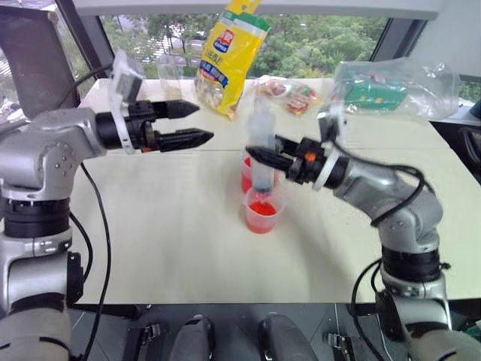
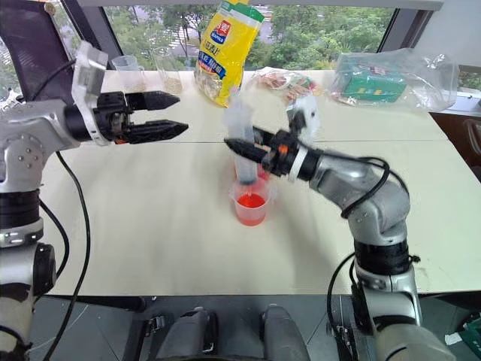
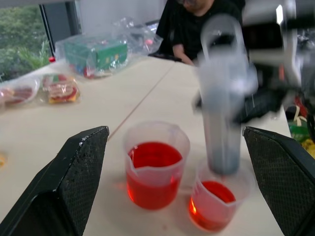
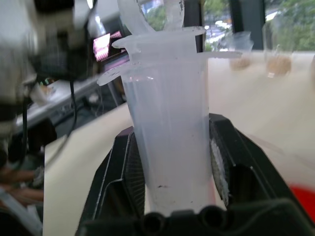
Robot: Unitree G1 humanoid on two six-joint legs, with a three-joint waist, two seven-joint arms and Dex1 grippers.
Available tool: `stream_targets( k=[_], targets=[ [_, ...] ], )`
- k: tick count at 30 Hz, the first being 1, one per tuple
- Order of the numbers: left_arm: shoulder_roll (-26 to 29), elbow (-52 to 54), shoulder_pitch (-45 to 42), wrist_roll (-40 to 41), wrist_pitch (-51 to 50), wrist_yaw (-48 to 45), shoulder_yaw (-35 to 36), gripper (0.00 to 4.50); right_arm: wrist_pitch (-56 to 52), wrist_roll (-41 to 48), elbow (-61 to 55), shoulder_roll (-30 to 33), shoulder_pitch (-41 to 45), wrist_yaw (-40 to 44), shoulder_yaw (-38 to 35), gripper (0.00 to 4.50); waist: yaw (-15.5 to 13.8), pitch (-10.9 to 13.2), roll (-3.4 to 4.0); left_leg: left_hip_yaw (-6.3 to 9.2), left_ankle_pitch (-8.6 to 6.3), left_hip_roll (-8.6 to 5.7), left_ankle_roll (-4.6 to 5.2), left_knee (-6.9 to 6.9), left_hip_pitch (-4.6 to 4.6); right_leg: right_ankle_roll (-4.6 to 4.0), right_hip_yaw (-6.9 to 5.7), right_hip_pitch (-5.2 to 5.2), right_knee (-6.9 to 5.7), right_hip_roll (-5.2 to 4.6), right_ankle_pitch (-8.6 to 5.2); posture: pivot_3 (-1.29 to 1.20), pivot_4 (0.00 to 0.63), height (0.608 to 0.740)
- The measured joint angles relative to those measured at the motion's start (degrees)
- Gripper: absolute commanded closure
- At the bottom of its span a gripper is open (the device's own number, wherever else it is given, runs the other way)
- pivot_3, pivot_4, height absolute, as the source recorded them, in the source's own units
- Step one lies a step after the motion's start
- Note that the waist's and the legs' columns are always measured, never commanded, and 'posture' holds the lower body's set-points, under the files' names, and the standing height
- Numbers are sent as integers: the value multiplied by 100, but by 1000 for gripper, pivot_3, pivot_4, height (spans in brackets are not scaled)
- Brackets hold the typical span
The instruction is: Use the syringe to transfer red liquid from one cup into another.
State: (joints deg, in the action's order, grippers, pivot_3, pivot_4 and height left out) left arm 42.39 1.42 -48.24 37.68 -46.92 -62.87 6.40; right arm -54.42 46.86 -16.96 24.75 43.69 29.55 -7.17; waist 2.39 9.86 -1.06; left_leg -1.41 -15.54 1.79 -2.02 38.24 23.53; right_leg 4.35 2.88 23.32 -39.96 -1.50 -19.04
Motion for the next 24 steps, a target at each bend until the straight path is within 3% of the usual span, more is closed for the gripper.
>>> stream_targets(
  k=[4,7,14,24],
  targets=[
    [-89,318,324,-4,124,151,-46,13,-1133,142,1238,181,1411,-1015,-589,3084,-2,0,0,0,0,0,0,-3,0,-1,0,1,2,-2,0,0,150,740],
    [-168,490,508,0,149,277,-65,13,-2075,-495,2636,836,2220,-1440,-212,3084,-14,0,0,-5,-2,-2,4,-10,2,-1,3,2,18,-5,-1,0,150,740],
    [-282,821,770,134,114,569,-53,13,-2538,-1635,4025,1281,2148,-938,1415,3084,34,0,0,-17,-13,1,22,-21,29,0,11,22,47,-1,0,0,150,740],
    [-227,1236,1117,308,59,859,11,13,-2600,-2416,4864,1224,2109,-195,2309,3084,9,0,1,-14,-12,0,20,-6,66,2,7,49,43,-3,1,0,150,740]
  ],
)
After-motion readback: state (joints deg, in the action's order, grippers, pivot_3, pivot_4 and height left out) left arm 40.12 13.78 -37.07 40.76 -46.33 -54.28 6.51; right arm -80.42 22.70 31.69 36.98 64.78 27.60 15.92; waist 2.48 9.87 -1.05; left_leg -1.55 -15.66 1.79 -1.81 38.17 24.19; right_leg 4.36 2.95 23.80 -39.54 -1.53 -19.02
